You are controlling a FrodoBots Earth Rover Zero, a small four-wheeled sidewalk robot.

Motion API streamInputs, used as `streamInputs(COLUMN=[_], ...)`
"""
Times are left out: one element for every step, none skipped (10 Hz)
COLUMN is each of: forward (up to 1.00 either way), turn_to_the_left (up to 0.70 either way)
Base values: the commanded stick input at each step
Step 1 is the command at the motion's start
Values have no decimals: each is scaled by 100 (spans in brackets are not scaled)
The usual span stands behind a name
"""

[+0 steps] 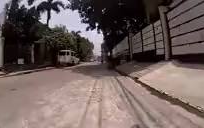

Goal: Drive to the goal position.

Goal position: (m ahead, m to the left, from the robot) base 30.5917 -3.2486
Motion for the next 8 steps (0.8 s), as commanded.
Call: streamInputs(forward=[100,100,100,100,100,100,100,100], turn_to_the_left=[2,0,0,1,2,1,0,2])
